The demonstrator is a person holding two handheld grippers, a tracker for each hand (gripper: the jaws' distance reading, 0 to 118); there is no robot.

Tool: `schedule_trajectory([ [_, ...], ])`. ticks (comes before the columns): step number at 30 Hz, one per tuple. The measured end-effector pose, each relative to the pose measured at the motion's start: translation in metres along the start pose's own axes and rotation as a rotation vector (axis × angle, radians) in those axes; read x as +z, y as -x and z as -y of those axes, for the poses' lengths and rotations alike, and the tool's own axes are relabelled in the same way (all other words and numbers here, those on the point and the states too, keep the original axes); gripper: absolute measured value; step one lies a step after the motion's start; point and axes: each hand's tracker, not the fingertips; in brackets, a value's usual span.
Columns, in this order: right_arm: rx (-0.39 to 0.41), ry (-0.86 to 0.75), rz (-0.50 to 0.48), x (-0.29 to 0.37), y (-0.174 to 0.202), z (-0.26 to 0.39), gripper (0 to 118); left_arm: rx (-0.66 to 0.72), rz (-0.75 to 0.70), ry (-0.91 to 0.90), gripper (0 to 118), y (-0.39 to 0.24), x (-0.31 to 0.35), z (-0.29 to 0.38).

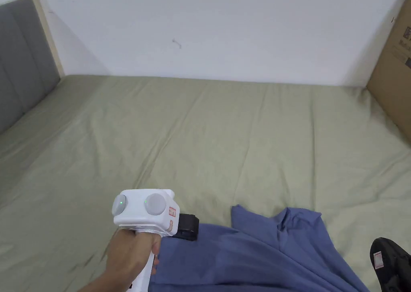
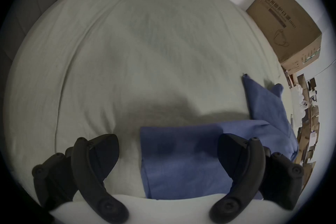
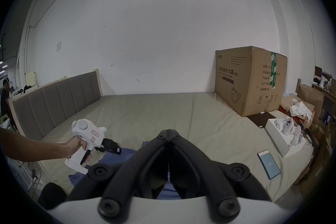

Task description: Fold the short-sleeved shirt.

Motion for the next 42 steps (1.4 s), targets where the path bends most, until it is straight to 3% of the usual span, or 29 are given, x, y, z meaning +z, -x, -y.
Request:
schedule_trajectory([
  [2,0.006,0.011,0.006,-0.004,-0.001,0.002,0,-0.061,-0.043,-0.013,91,-0.009,0.007,0.006],
  [4,0.007,0.023,0.003,-0.009,-0.003,0.003,0,-0.198,-0.150,-0.019,49,-0.019,0.015,0.011],
  [5,0.012,0.025,0.008,-0.012,-0.003,0.003,0,-0.210,-0.141,-0.036,15,-0.019,0.022,0.014],
  [6,0.020,0.028,0.009,-0.015,-0.004,0.004,0,-0.177,-0.092,-0.057,3,-0.017,0.030,0.018],
  [10,0.012,0.036,0.012,-0.027,-0.013,0.005,0,-0.145,0.064,-0.013,3,-0.018,0.034,0.026],
  [12,0.018,0.059,0.003,-0.036,-0.019,0.003,0,-0.133,0.024,-0.045,3,-0.017,0.039,0.032],
  [16,0.079,0.179,-0.103,-0.086,-0.036,-0.003,0,-0.107,0.085,-0.096,3,-0.008,0.052,0.037],
  [17,0.091,0.187,-0.140,-0.102,-0.040,-0.003,6,-0.101,0.103,-0.093,3,-0.007,0.055,0.039],
  [19,0.149,0.291,-0.206,-0.147,-0.046,-0.005,32,-0.106,0.118,-0.104,3,-0.005,0.061,0.040],
  [20,0.159,0.331,-0.226,-0.168,-0.048,-0.004,52,-0.116,0.121,-0.112,3,-0.004,0.064,0.043],
  [21,0.175,0.375,-0.265,-0.192,-0.049,-0.002,88,-0.129,0.116,-0.123,3,-0.003,0.068,0.046],
  [22,0.194,0.440,-0.310,-0.216,-0.049,0.001,105,-0.133,0.115,-0.131,3,-0.002,0.071,0.047],
  [23,0.227,0.486,-0.326,-0.236,-0.045,0.005,110,-0.133,0.122,-0.131,3,0.000,0.074,0.048],
  [25,0.293,0.600,-0.367,-0.275,-0.037,0.015,110,-0.108,0.156,-0.143,3,0.005,0.082,0.053],
  [28,0.318,0.751,-0.399,-0.324,-0.015,0.037,110,-0.109,0.177,-0.162,3,0.009,0.092,0.058],
  [32,0.210,0.907,-0.433,-0.369,0.004,0.057,110,-0.117,0.190,-0.170,3,0.013,0.102,0.063],
  [34,0.203,0.989,-0.445,-0.381,0.014,0.066,106,-0.090,0.214,-0.167,3,0.017,0.104,0.064],
  [35,0.209,1.005,-0.453,-0.383,0.019,0.069,100,-0.090,0.215,-0.169,3,0.018,0.105,0.065],
  [36,0.231,1.003,-0.438,-0.382,0.024,0.070,78,-0.093,0.211,-0.174,3,0.018,0.105,0.066],
  [38,0.278,1.013,-0.396,-0.382,0.033,0.072,8,-0.104,0.199,-0.178,3,0.018,0.105,0.065],
  [40,0.330,1.009,-0.327,-0.376,0.040,0.072,8,-0.086,0.213,-0.180,3,0.022,0.107,0.064],
  [42,0.307,1.028,-0.385,-0.369,0.040,0.065,8,-0.087,0.209,-0.188,3,0.024,0.112,0.064],
])
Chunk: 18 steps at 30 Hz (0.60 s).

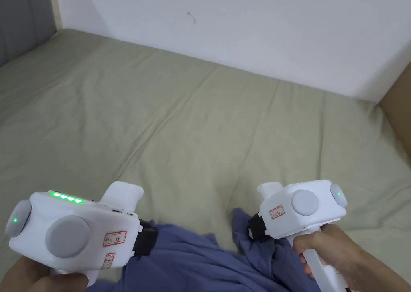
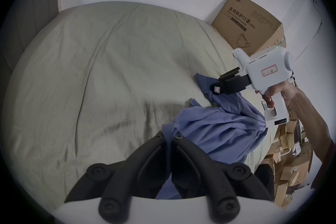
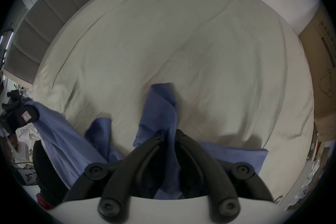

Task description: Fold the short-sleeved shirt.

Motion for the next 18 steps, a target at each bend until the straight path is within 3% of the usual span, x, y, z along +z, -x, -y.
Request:
schedule_trajectory([
  [2,-0.030,-0.042,0.037,0.011,-0.002,0.002,8,0.015,0.013,-0.012,3,0.003,0.006,-0.002],
  [8,-0.130,-0.260,0.023,0.070,-0.013,0.021,8,0.059,0.038,-0.113,3,0.008,0.042,-0.014],
  [12,-0.249,-0.460,0.021,0.135,-0.022,0.053,7,0.017,0.007,-0.221,3,0.003,0.083,-0.020],
  [18,-0.360,-0.751,0.033,0.247,-0.013,0.123,7,0.000,-0.041,-0.375,3,-0.002,0.161,-0.018],
])
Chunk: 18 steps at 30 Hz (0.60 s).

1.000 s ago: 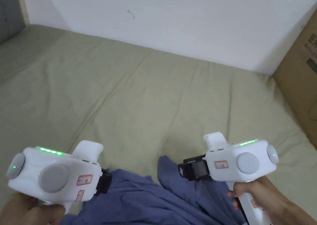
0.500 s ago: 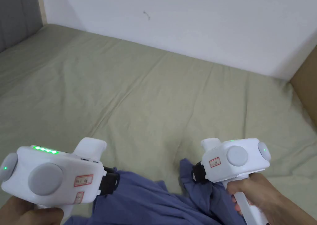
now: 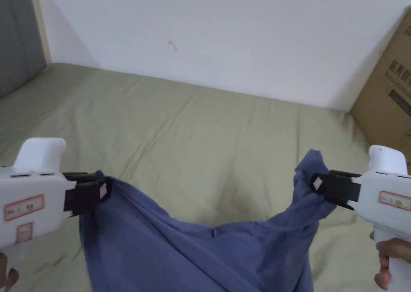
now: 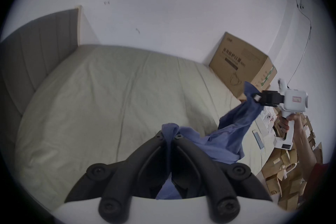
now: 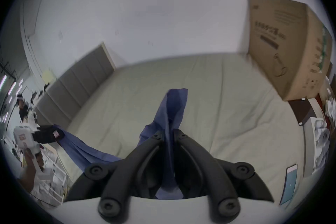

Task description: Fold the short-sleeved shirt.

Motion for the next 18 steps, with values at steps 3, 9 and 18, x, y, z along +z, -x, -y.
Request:
schedule_trajectory([
  [3,-0.009,-0.086,0.029,0.054,0.000,0.000,7,-0.038,-0.042,-0.061,3,-0.001,0.034,-0.008],
  [9,-0.045,-0.245,0.088,0.139,-0.003,0.001,7,-0.055,-0.065,-0.181,3,-0.004,0.103,-0.016],
  [18,-0.014,-0.335,0.081,0.210,0.021,-0.002,7,-0.099,-0.086,-0.259,3,-0.013,0.167,-0.037],
])
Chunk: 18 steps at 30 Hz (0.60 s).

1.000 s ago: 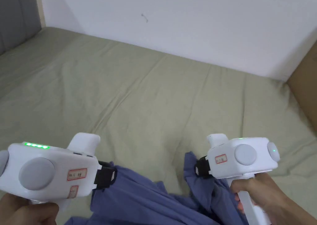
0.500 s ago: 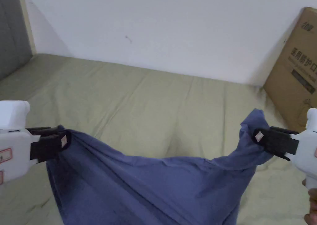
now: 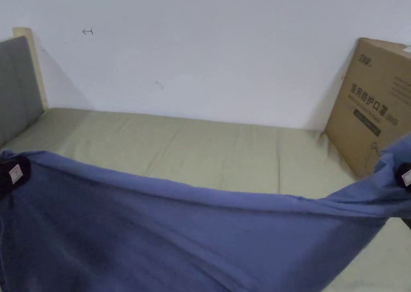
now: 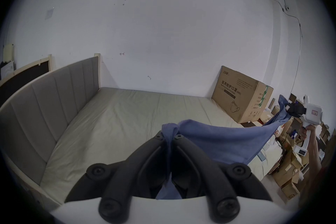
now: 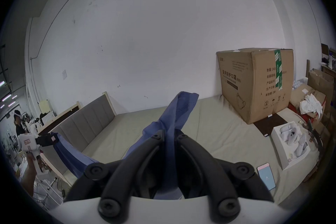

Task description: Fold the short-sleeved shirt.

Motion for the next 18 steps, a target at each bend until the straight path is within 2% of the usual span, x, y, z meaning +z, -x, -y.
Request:
schedule_trajectory([
  [5,0.049,0.027,0.014,-0.005,0.000,0.002,7,-0.014,-0.001,0.013,3,0.005,-0.027,-0.024],
  [6,0.056,0.033,0.034,-0.017,0.002,-0.005,7,-0.005,0.013,0.028,3,0.007,-0.040,-0.031],
  [7,0.101,0.065,0.038,-0.036,0.004,-0.011,7,-0.010,0.026,0.069,3,0.010,-0.057,-0.039],
  [9,0.107,0.079,0.050,-0.051,0.000,-0.012,7,0.018,0.011,0.056,3,0.014,-0.086,-0.049],
  [10,0.132,0.092,0.063,-0.110,0.002,-0.023,8,-0.007,0.026,0.075,3,0.016,-0.106,-0.057],
  [11,0.125,0.093,0.082,-0.139,0.002,-0.027,7,-0.053,0.001,0.079,3,0.016,-0.125,-0.064],
  [12,0.150,0.109,0.081,-0.169,0.001,-0.032,8,-0.070,-0.044,0.072,3,0.016,-0.143,-0.068],
  [13,0.152,0.112,0.099,-0.192,0.000,-0.036,7,-0.091,-0.036,0.084,3,0.019,-0.166,-0.076],
  [15,0.149,0.125,0.112,-0.250,-0.034,-0.046,7,-0.077,-0.061,0.099,3,0.024,-0.209,-0.091],
  [17,0.136,0.114,0.148,-0.295,-0.045,-0.058,7,-0.074,-0.071,0.107,3,0.029,-0.249,-0.105],
  [18,0.146,0.106,0.172,-0.285,-0.005,-0.062,8,-0.074,-0.095,0.116,3,0.031,-0.269,-0.113],
])
